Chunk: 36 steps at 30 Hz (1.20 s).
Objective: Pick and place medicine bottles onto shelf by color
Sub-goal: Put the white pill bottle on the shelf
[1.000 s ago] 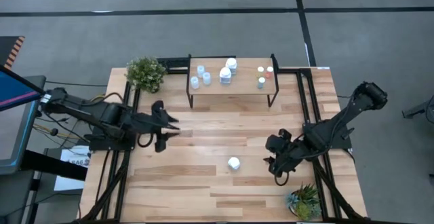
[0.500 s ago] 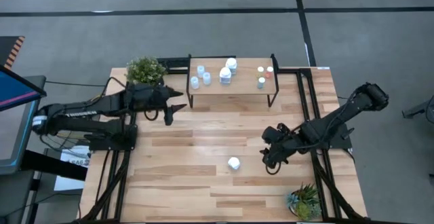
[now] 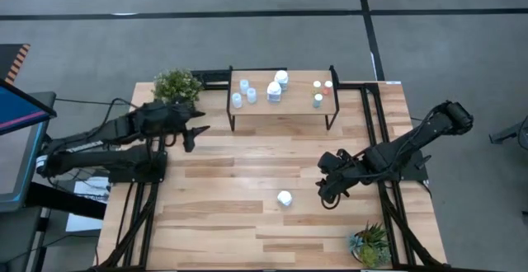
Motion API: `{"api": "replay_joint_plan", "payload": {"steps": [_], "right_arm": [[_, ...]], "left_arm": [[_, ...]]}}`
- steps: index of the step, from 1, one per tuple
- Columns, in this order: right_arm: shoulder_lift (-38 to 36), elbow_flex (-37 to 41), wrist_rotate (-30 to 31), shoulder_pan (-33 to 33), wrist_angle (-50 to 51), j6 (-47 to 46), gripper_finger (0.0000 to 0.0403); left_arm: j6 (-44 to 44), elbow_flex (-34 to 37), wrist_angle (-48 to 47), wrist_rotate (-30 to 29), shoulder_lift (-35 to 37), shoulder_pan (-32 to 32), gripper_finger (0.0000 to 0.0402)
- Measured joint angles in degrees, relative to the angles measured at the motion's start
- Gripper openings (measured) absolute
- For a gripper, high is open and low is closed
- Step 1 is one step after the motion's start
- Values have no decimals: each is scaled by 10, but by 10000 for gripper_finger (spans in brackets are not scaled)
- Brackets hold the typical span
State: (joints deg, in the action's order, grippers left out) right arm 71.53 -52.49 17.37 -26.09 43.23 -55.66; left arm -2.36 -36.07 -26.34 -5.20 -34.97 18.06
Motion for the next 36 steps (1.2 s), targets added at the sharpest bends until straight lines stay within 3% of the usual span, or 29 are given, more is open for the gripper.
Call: {"api": "replay_joint_plan", "payload": {"steps": [8,17,24,31,36], "right_arm": [[0,0,-6,0,1,-16,255],[0,0,-40,0,2,-19,255],[0,0,-40,0,4,-19,255],[0,0,-40,0,7,-19,255],[0,0,-40,0,14,-19,255]], "left_arm": [[122,195,120,8,175,0,222],[136,260,100,-16,346,0,222],[141,289,107,22,336,-1,222],[97,339,236,30,345,-1,222],[86,345,253,34,343,0,222]]}}
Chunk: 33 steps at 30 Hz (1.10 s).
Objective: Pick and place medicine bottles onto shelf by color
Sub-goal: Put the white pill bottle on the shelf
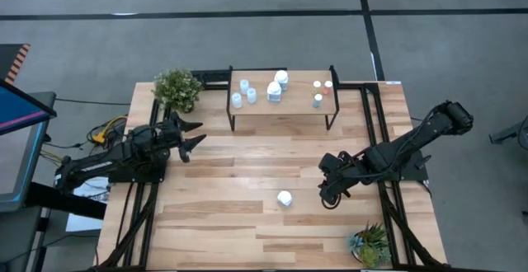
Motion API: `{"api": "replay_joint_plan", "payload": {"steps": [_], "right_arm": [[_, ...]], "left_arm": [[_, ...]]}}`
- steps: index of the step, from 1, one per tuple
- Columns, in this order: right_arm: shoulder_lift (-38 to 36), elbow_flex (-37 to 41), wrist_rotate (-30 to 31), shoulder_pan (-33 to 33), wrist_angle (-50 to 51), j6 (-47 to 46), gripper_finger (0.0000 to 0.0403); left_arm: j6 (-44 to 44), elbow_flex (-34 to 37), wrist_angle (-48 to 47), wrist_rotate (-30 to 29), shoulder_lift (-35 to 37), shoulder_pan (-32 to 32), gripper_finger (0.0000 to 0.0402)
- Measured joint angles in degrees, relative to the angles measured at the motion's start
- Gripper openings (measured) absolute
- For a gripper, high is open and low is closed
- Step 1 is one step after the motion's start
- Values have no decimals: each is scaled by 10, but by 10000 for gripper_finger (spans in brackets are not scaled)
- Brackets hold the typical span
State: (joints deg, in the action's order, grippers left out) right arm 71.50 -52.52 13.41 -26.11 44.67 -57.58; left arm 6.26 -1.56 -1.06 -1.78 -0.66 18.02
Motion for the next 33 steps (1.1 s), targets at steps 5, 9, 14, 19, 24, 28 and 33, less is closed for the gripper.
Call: {"api": "replay_joint_plan", "payload": {"steps": [5,9,14,19,24,28,33], "right_arm": [[0,0,0,0,-1,0,255],[0,0,0,0,-1,0,255],[0,0,0,0,-7,2,255],[0,0,0,0,-14,19,255],[0,0,0,0,-35,97,255],[0,0,0,4,-52,135,255],[6,0,6,9,-79,162,255]], "left_arm": [[0,0,0,1,-5,0,222],[-12,0,0,-1,-9,0,222],[-26,0,0,0,-9,0,222],[-22,0,0,0,-8,0,222],[-21,0,0,0,-8,0,222],[-21,0,0,-1,-8,0,222],[-20,0,0,-1,-8,0,222]]}}
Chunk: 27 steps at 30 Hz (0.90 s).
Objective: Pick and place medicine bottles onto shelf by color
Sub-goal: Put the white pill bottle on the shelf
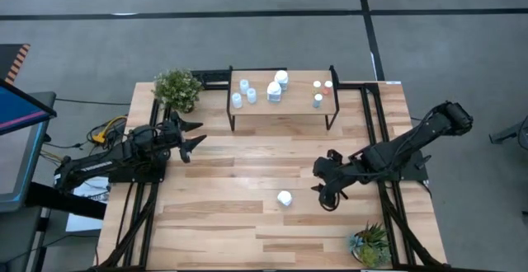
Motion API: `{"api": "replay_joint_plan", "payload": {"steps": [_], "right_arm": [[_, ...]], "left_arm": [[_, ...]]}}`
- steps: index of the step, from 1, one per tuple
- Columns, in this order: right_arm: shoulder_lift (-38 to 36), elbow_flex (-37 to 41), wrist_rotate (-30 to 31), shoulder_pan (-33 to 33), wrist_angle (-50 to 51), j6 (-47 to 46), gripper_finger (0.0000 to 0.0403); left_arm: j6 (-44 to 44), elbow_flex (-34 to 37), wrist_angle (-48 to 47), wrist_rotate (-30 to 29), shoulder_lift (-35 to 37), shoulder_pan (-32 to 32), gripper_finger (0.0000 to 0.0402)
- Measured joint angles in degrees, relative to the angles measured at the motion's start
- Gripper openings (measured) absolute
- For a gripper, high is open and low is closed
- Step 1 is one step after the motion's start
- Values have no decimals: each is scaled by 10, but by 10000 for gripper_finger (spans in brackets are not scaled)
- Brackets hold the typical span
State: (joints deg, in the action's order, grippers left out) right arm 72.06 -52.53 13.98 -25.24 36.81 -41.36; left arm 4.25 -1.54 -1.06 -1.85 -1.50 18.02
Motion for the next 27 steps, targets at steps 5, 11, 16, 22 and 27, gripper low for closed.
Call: {"api": "replay_joint_plan", "payload": {"steps": [5,11,16,22,27], "right_arm": [[17,-1,-3,2,-25,19,256],[38,0,-5,-8,-49,90,256],[81,0,-6,-18,-89,86,256],[135,0,-6,-18,-141,60,256],[174,-30,-5,-20,-138,57,256]], "left_arm": [[0,0,0,-1,0,0,222],[0,0,0,-1,0,0,222],[0,0,1,-1,0,0,222],[0,0,1,-1,0,0,222],[0,0,1,-2,0,0,222]]}}
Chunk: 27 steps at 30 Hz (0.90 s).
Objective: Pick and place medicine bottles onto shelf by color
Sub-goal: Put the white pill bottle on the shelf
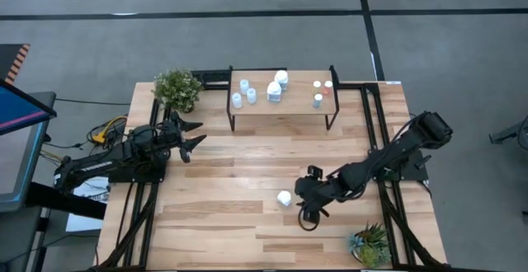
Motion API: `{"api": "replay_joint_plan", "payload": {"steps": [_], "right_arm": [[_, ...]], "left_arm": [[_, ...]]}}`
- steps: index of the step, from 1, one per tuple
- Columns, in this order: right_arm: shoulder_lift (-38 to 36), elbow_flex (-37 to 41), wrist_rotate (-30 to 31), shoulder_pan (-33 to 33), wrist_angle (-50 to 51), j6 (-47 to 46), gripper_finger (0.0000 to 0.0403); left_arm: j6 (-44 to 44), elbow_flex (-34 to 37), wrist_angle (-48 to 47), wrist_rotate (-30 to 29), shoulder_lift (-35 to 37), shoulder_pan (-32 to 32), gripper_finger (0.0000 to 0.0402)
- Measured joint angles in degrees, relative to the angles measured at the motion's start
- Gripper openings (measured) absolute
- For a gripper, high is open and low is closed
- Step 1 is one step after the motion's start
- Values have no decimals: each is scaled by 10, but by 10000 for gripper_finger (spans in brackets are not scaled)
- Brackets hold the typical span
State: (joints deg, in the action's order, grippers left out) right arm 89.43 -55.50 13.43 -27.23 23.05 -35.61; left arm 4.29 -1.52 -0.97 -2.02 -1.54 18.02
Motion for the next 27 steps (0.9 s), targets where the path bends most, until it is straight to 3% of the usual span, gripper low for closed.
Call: {"api": "replay_joint_plan", "payload": {"steps": [13,27], "right_arm": [[103,-78,18,8,18,-52,256],[131,-112,18,24,14,-53,256]], "left_arm": [[0,0,0,-1,0,0,222],[0,0,0,-1,0,0,222]]}}
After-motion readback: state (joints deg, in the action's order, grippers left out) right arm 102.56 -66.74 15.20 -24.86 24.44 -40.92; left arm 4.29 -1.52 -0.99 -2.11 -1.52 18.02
